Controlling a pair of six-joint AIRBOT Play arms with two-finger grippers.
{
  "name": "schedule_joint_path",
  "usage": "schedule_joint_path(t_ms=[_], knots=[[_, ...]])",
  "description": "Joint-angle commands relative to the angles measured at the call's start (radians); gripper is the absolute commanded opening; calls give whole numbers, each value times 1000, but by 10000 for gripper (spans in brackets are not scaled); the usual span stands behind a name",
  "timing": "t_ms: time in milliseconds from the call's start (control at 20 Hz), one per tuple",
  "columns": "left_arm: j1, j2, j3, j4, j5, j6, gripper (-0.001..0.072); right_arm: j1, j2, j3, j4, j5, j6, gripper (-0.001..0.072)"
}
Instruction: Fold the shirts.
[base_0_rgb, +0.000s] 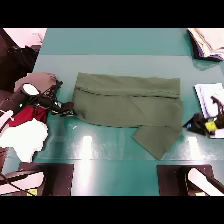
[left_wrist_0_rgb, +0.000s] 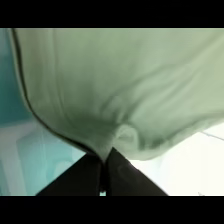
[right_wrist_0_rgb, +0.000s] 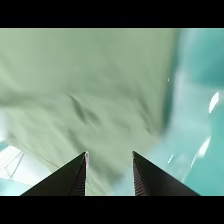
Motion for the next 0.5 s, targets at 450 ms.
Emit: schedule_joint_path(t_ms=[450], knots=[[-1,1,47,-4,-31,-1,22,173,32,-260,21,-211,74,252]])
